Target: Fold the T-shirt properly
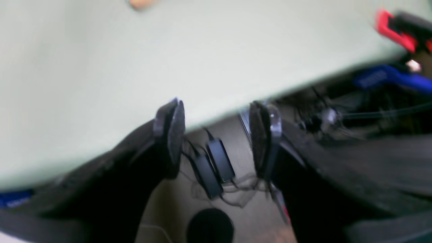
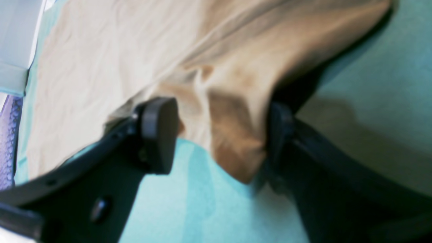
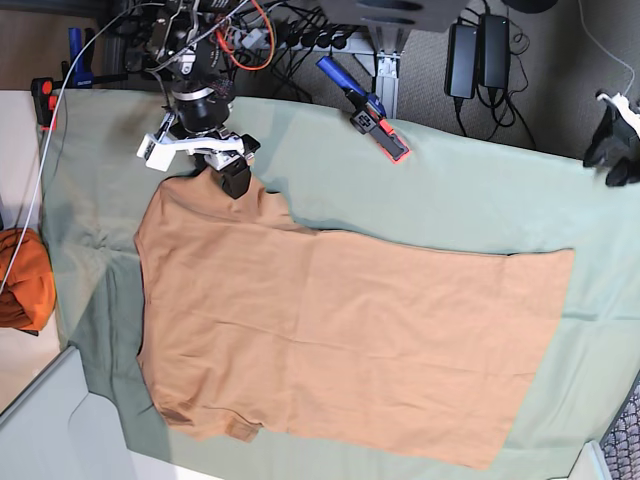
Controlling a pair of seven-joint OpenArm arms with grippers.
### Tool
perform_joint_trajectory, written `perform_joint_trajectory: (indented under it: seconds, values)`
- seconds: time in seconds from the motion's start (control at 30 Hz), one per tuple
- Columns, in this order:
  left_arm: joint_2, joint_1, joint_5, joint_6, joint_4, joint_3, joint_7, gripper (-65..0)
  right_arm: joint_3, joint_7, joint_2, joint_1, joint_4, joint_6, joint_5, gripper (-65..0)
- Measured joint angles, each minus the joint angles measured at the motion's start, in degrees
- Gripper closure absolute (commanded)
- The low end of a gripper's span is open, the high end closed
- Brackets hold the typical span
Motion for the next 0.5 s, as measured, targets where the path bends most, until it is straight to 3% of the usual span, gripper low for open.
perform_joint_trajectory:
  seconds: [0.27, 0.5]
  values:
    - [0.0, -14.2, -1.5, 1.8, -14.1, 0.7, 0.2, -34.5, -0.1, 0.0, 0.0, 0.0, 0.0, 0.1, -3.5, -38.2]
    - [0.2, -25.0, -3.1, 2.0, -25.5, 7.7, 0.6, -34.5, -0.1, 0.2, 0.0, 0.0, 0.1, 0.1, -3.9, -38.2]
